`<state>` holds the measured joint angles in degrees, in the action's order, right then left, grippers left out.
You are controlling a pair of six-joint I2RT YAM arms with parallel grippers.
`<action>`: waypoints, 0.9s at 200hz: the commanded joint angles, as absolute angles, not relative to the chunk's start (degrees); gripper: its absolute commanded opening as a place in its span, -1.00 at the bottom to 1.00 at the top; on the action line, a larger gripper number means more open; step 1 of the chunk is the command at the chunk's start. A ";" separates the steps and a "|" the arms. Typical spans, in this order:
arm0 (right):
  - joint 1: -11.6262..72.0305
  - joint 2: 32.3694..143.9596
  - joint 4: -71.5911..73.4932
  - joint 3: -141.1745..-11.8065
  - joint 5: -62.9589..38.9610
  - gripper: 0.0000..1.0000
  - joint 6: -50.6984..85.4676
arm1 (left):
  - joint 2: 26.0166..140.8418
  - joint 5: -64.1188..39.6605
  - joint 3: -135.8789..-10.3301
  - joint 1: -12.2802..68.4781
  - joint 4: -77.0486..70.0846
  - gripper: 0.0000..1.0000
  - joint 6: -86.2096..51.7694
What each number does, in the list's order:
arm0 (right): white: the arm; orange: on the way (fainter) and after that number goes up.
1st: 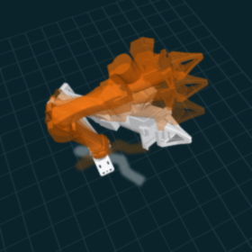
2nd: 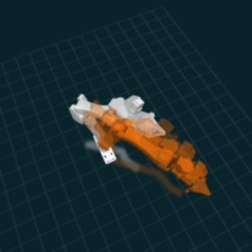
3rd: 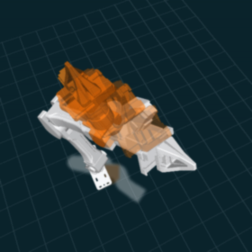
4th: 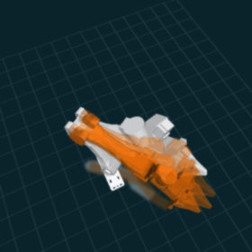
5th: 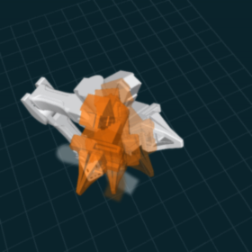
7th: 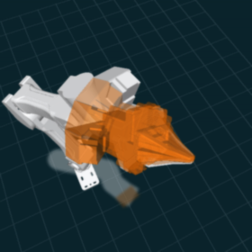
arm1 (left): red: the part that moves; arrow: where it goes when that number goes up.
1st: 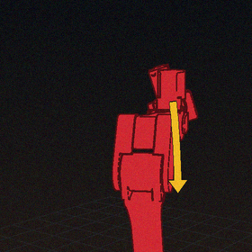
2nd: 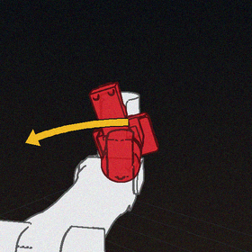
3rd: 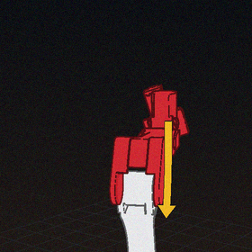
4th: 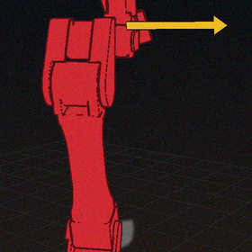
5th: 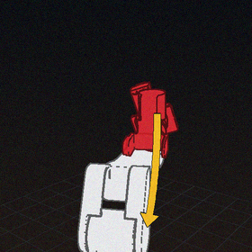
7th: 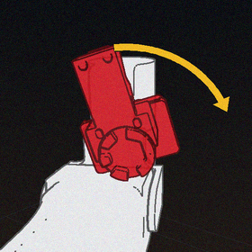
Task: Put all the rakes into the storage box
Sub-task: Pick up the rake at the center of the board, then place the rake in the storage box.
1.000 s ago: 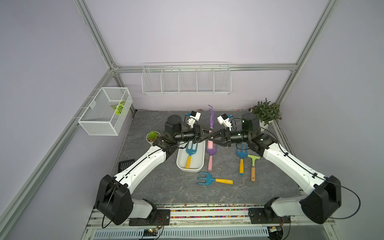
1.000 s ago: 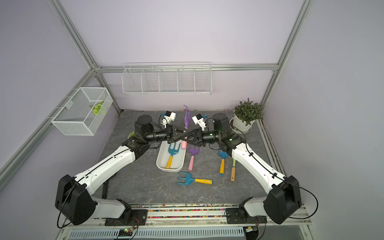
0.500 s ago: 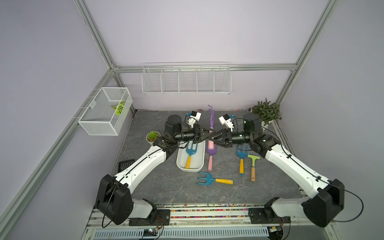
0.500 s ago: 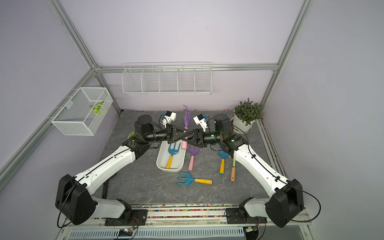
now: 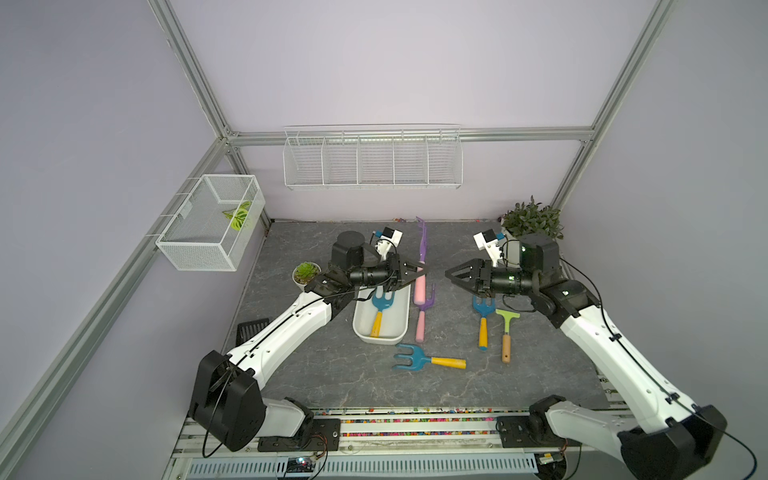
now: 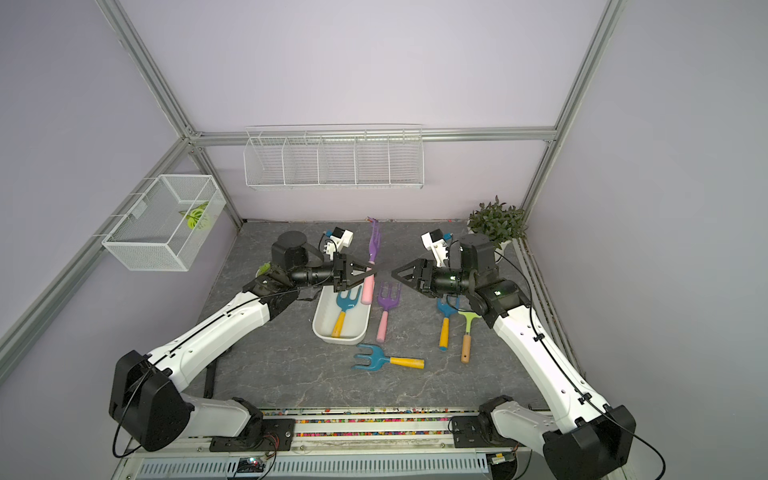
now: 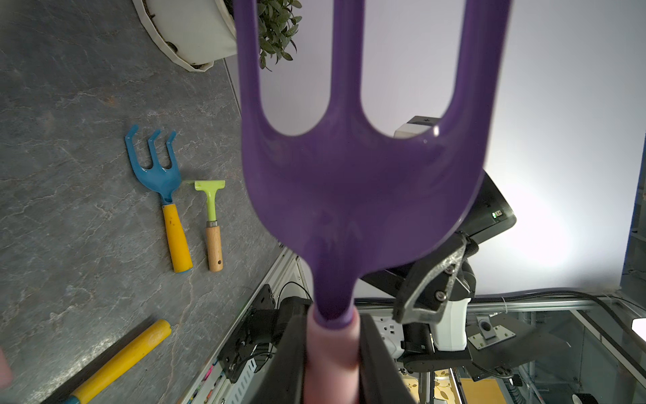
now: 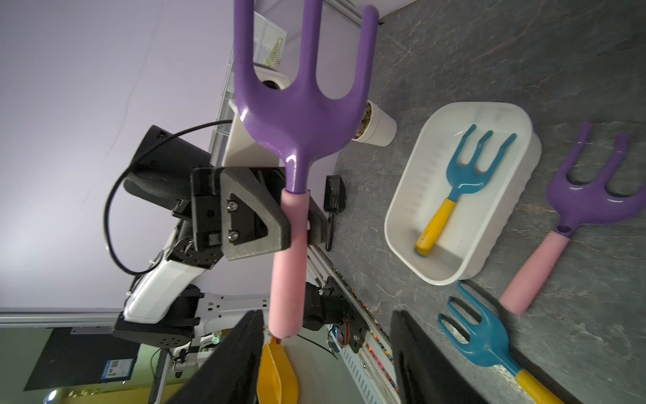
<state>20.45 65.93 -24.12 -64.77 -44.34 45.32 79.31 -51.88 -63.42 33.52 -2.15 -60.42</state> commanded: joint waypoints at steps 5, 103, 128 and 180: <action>19.84 66.22 -38.06 -66.94 -31.85 0.21 39.07 | 77.94 -51.36 -65.52 33.84 2.81 -1.00 -55.91; 19.60 65.79 -53.06 -63.28 -13.58 0.26 33.13 | 78.42 -36.17 -70.03 33.84 34.70 -1.00 -37.89; 19.92 65.61 -52.74 -61.80 -13.54 0.26 33.31 | 79.13 -30.39 -70.89 33.75 40.39 -1.00 -35.08; 21.67 66.74 -51.16 -61.78 -13.92 0.26 34.34 | 85.71 -19.19 -75.70 33.40 51.78 -1.00 -30.39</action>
